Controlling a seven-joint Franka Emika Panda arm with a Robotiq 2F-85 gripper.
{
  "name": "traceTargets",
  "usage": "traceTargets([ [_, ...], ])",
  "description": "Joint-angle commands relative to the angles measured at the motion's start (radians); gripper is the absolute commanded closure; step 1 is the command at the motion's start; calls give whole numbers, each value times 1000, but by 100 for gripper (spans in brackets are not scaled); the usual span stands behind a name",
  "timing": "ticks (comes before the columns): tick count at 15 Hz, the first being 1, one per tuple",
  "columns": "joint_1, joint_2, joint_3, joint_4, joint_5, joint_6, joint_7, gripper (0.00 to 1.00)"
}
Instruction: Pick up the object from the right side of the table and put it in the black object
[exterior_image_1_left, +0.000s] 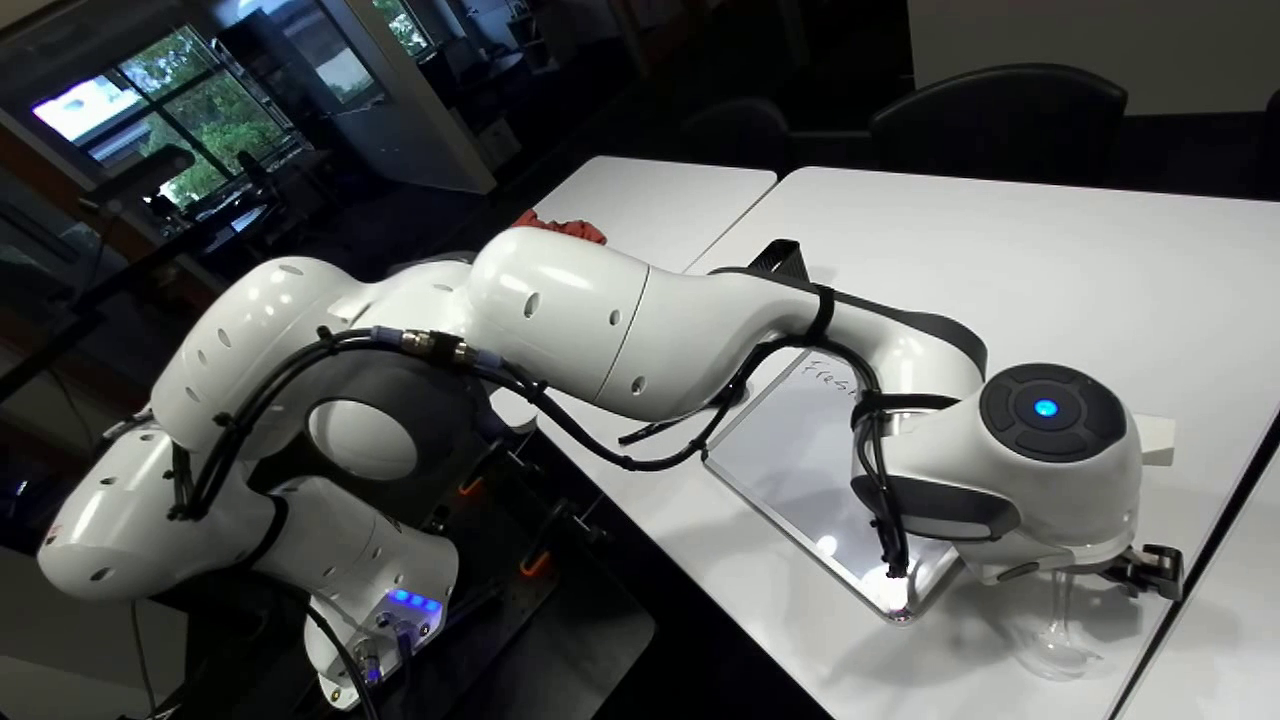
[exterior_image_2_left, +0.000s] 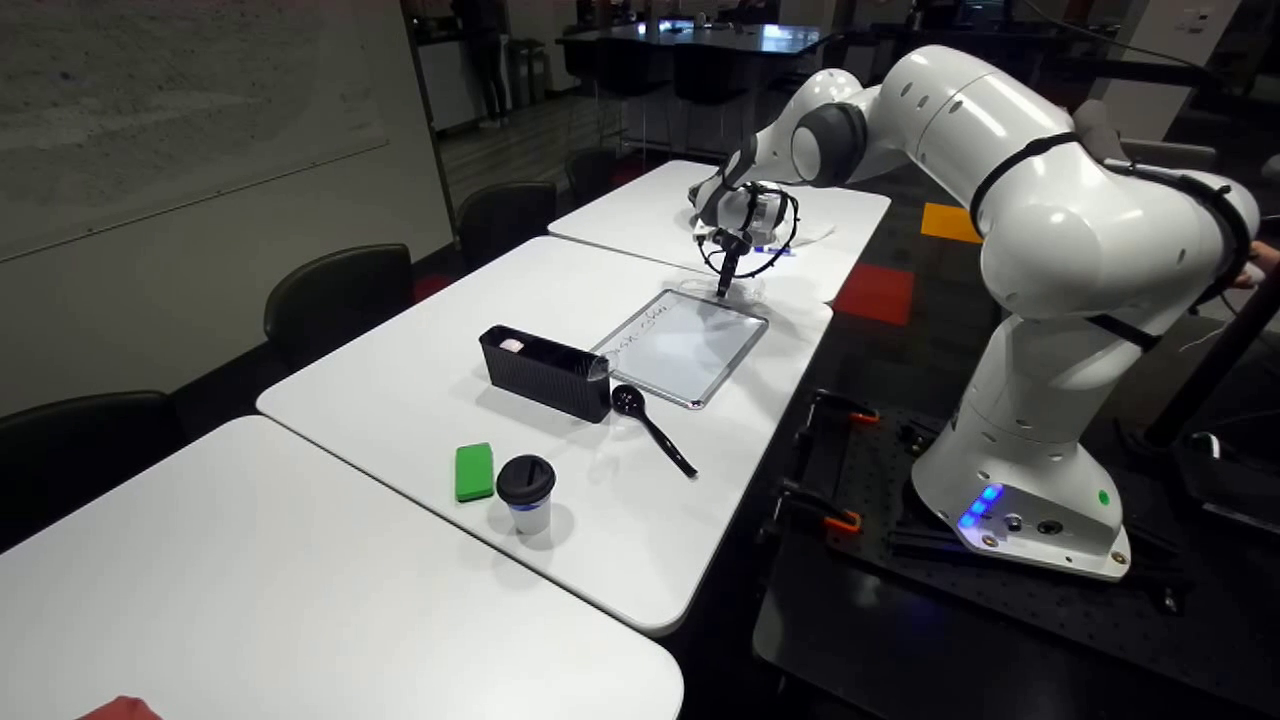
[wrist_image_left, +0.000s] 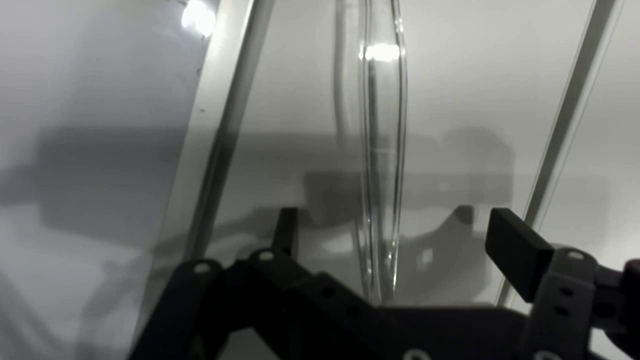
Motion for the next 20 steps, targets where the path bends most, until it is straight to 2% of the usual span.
traceTargets([
  [1, -9, 32, 0, 63, -20, -36, 47, 34],
  [8, -12, 43, -2, 93, -25, -47, 55, 88],
  [10, -11, 44, -6, 99, -30, -51, 67, 100],
  [13, 15, 8, -33, 65, -27, -34, 90, 95],
  [17, 59, -121, -34, -38, -44, 0, 18, 95],
  [20, 130, -236, -63, -151, -100, 73, -70, 95],
])
